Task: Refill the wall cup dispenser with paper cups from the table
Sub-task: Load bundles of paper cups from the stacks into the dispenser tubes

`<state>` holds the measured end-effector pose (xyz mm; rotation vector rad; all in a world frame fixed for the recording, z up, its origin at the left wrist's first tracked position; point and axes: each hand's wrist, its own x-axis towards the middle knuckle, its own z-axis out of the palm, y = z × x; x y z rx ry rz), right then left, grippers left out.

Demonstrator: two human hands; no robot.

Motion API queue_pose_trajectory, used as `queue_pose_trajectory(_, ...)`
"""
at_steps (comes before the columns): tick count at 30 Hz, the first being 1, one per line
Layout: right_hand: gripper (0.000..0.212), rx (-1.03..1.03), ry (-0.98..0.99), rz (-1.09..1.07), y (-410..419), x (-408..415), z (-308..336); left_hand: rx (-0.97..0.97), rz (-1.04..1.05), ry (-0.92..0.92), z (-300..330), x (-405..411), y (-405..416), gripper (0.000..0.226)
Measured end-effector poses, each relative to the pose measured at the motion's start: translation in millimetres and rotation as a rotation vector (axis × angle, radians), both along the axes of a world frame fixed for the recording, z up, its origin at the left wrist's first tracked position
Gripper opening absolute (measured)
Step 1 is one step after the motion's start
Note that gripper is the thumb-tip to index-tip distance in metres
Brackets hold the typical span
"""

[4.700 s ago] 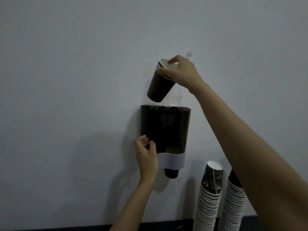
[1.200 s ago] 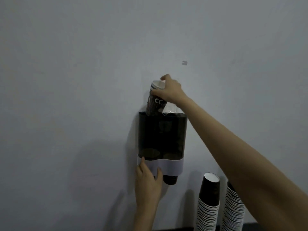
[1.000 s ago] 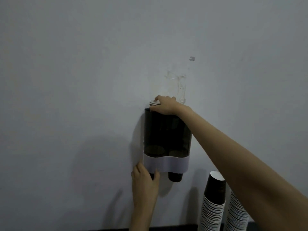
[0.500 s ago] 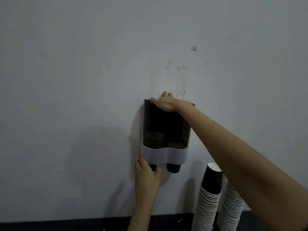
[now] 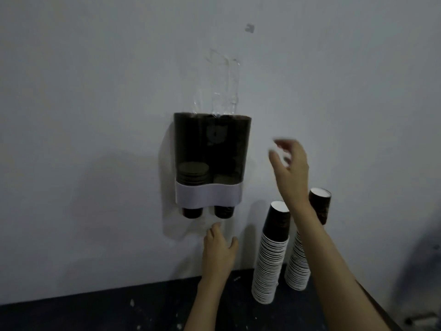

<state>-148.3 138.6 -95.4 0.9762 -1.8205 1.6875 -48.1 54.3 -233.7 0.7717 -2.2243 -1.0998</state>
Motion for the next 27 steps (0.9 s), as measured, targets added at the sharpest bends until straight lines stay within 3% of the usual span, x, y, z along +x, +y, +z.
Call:
queue_pose_trajectory(2, 0.063, 0.084, -0.314, -0.067, 31.6, -16.3, -58.8, 0.061, -0.101, -0.102, -16.9, -18.0, 11.8, 0.059)
queue_pose_trajectory(4, 0.091, 0.287, -0.499, -0.092, 46.9, -24.0, -109.7, 0.122, -0.203, -0.19, -31.0, -36.3, 21.1, 0.073)
queue_pose_trajectory(9, 0.125, 0.384, -0.515, -0.008, 35.0, -43.6, -177.8, 0.1, -0.272, -0.331, -47.7, -75.8, 27.0, 0.091)
queue_pose_trajectory(11, 0.119, 0.372, -0.551, -0.015, 28.2, -54.5, -186.6, 0.091, -0.291, -0.302, -51.4, -90.5, 27.2, 0.09)
queue_pose_trajectory(15, 0.078, 0.368, -0.522, -0.061, 22.4, -63.5, -189.4, 0.195, -0.322, -0.174, -61.3, -106.2, 29.1, 0.07)
queue_pose_trajectory(19, 0.074, 0.327, -0.517, -0.029, 25.9, -67.9, -191.1, 0.223, -0.284, -0.088, -69.2, -109.6, 33.2, 0.055)
queue_pose_trajectory(27, 0.065, 0.249, -0.504, 0.027, 30.9, -73.9, -156.4, 0.224, -0.316, -0.083, -70.6, -109.9, 34.3, 0.066)
